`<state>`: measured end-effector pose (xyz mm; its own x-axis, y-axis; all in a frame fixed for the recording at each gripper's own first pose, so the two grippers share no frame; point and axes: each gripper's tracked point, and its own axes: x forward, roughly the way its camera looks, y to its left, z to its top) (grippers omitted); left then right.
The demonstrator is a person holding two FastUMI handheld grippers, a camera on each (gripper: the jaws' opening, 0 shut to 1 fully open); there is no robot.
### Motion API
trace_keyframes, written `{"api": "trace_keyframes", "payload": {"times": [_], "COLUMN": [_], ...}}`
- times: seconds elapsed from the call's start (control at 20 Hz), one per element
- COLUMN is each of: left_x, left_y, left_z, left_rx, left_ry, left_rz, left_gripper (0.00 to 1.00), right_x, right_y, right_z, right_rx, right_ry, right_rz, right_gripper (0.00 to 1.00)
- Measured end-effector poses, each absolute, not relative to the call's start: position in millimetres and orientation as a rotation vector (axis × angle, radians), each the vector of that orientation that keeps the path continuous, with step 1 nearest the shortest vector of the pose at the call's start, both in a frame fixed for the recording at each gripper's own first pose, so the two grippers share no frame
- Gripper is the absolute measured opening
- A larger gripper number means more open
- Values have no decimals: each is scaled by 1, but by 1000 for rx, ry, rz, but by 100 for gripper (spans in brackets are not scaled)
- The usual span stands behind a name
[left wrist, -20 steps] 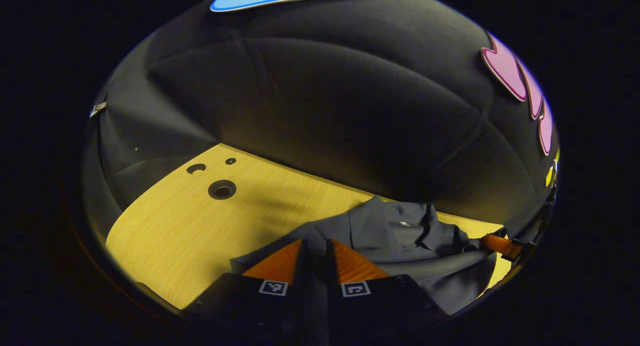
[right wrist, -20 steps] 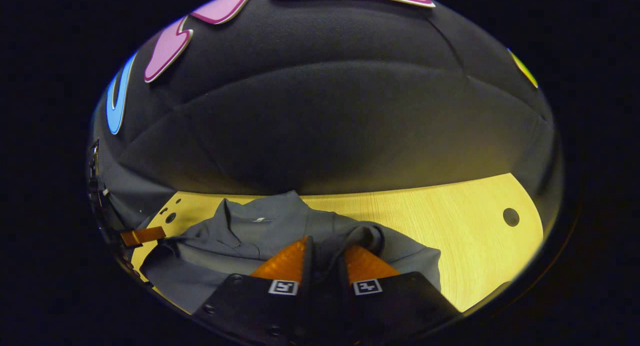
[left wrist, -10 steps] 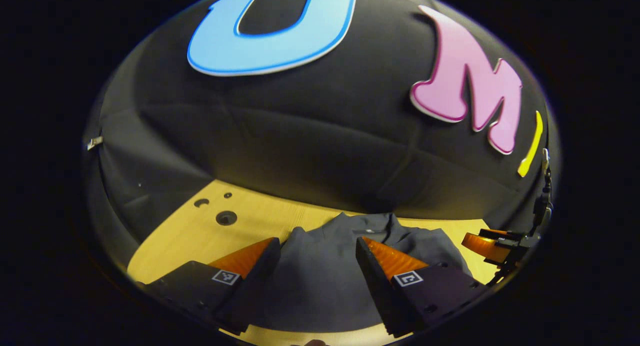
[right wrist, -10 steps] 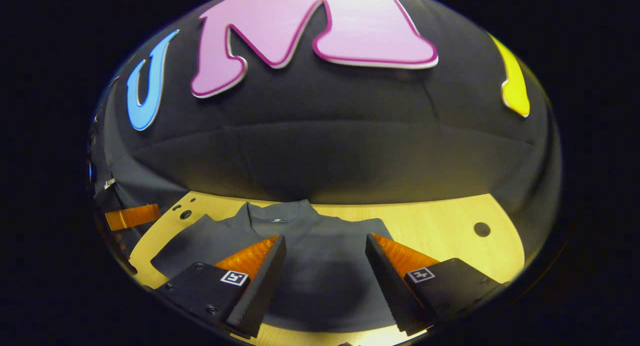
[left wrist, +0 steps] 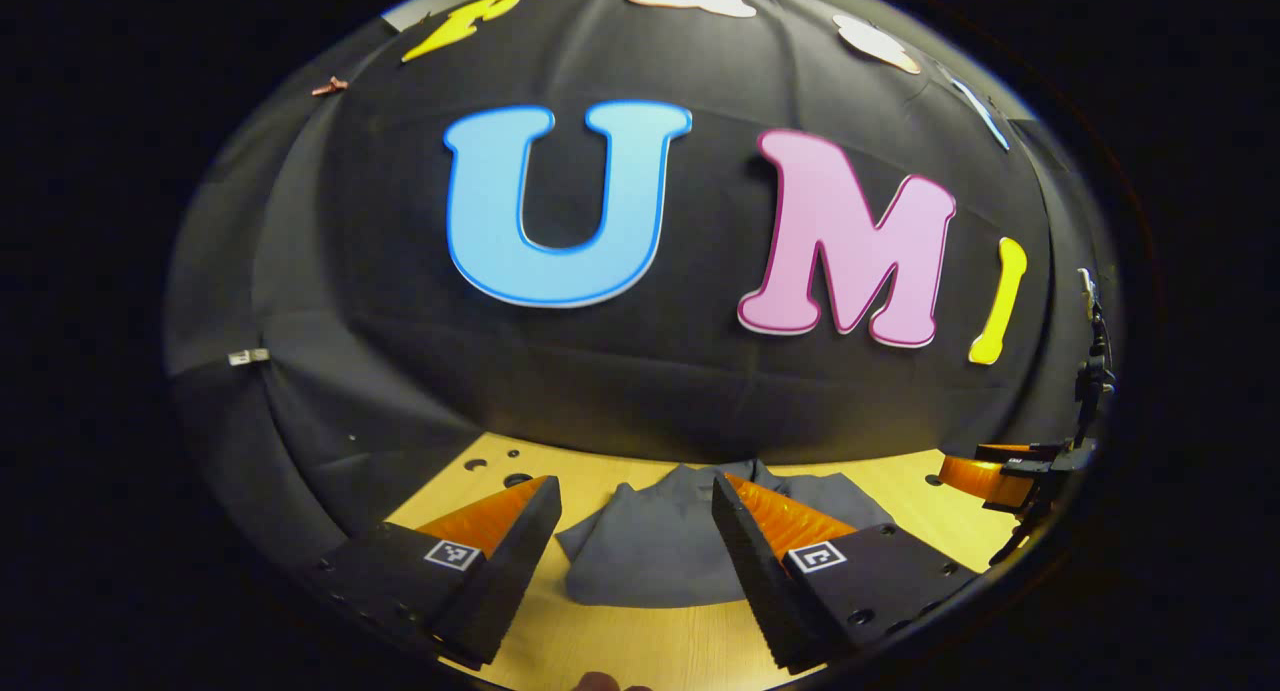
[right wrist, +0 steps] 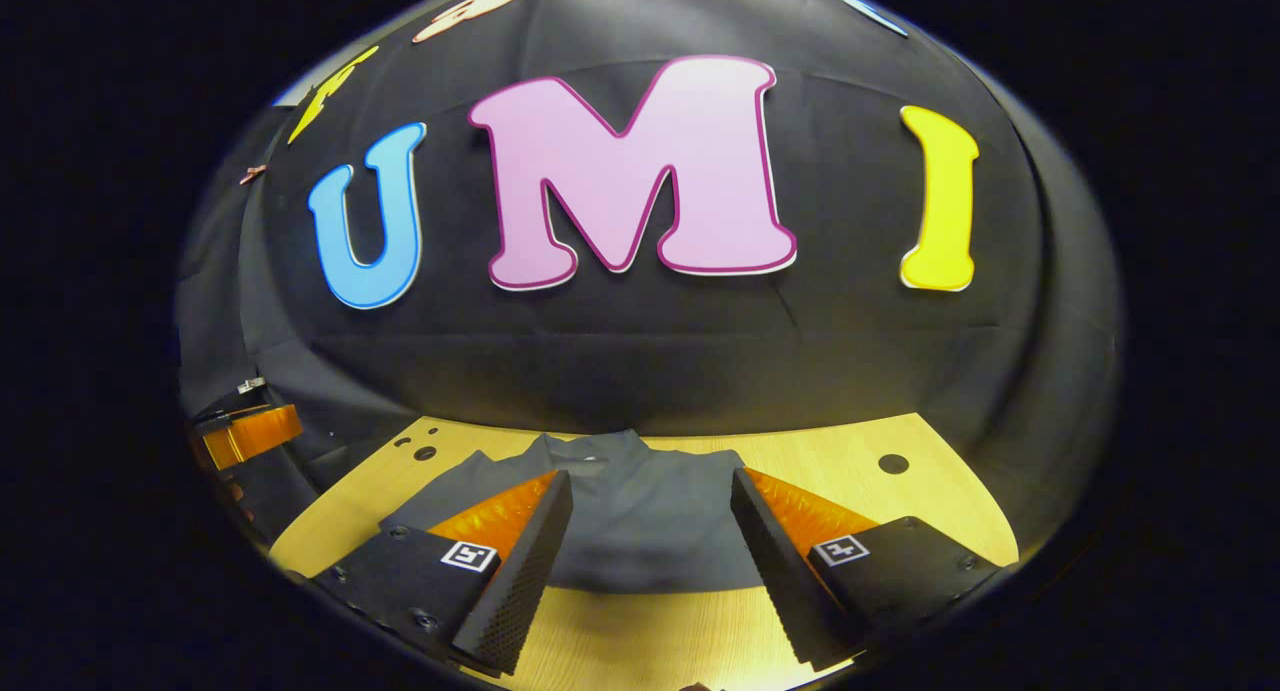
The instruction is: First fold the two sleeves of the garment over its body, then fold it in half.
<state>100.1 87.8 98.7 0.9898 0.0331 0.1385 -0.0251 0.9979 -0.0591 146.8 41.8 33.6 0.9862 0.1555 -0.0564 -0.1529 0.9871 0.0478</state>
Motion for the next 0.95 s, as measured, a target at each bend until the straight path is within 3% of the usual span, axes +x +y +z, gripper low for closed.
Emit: {"api": "trace_keyframes", "payload": {"times": [0.55, 0.95], "left_x": [-54, -92], "left_y": [78, 104], "left_z": [70, -1], "left_rx": [-121, -127], "left_ry": [-180, -82], "left_rz": [21, 64], "left_gripper": [96, 96], "right_x": [4, -62], "right_y": [61, 66], "right_z": [30, -11], "right_rx": [116, 73], "right_ry": [55, 114], "right_rz": [174, 214], "right_gripper": [98, 99]}}
